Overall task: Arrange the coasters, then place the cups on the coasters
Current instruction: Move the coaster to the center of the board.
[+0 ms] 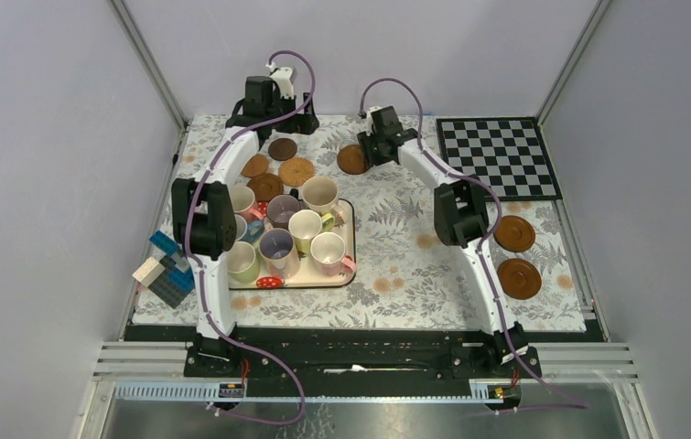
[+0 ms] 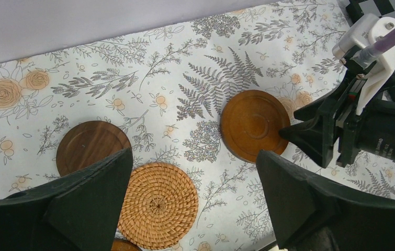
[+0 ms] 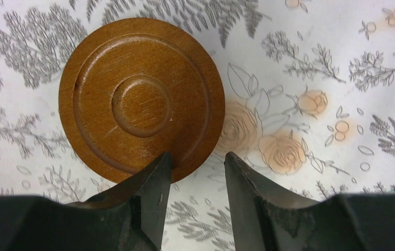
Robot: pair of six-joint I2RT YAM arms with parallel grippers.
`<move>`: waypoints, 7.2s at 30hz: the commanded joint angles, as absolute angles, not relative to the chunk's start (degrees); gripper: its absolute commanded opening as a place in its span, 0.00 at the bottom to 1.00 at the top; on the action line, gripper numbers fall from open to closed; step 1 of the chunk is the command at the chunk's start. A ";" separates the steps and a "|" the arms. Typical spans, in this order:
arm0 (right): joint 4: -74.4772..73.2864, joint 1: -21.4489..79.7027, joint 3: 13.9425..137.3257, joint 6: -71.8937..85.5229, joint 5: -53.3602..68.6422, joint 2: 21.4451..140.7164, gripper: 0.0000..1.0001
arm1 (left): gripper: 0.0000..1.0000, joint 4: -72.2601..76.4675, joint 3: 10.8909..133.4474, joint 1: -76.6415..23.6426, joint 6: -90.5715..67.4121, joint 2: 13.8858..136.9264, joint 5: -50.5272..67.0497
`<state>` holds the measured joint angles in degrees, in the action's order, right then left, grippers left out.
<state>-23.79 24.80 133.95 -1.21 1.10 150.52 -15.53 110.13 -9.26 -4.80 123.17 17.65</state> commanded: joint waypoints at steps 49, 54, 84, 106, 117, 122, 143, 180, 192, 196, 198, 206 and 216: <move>-35.39 20.47 43.86 -38.68 4.93 82.96 0.46 | 0.99 -12.13 97.34 -8.09 -7.21 108.38 22.32; -35.18 17.57 39.28 -39.38 2.58 79.26 0.47 | 0.99 -11.69 96.16 -8.08 -7.67 107.95 22.76; -37.41 0.35 43.08 -48.11 -1.79 81.29 0.47 | 0.99 -12.03 96.15 -8.17 -6.43 108.67 21.82; -42.52 0.37 64.96 -41.35 17.21 81.11 0.80 | 0.99 -26.22 107.21 -4.61 1.03 118.80 13.90; -36.18 0.40 81.88 -32.72 26.60 94.13 0.97 | 0.99 -33.35 109.55 -3.36 7.61 119.86 15.38; -31.99 0.35 84.69 -29.16 26.48 96.01 1.00 | 0.99 -37.97 113.35 -2.91 6.94 123.88 18.31; -42.70 0.35 90.42 -27.77 23.30 99.00 0.99 | 0.71 -44.23 105.23 -1.39 8.24 124.73 11.24; -48.88 0.36 99.65 -24.61 17.50 104.73 1.00 | 0.66 -41.09 126.29 -17.93 0.31 147.31 33.81; -49.99 0.35 103.81 -20.80 21.72 108.50 0.99 | 0.74 -40.93 130.87 -23.40 2.41 146.60 35.98; -49.02 1.36 104.81 -18.30 21.72 110.36 0.98 | 0.83 -37.75 132.40 -22.03 0.27 143.84 33.86; -47.67 2.90 104.73 -17.10 20.53 110.92 0.98 | 0.85 -35.66 132.41 -21.12 -2.57 141.57 33.89; -39.83 11.61 105.70 -10.96 13.63 115.37 0.98 | 0.96 -29.76 130.11 -17.07 -6.42 130.66 30.36; -35.58 21.44 120.57 -5.05 5.52 130.54 1.00 | 0.99 -29.43 113.71 -6.82 -6.78 114.37 26.61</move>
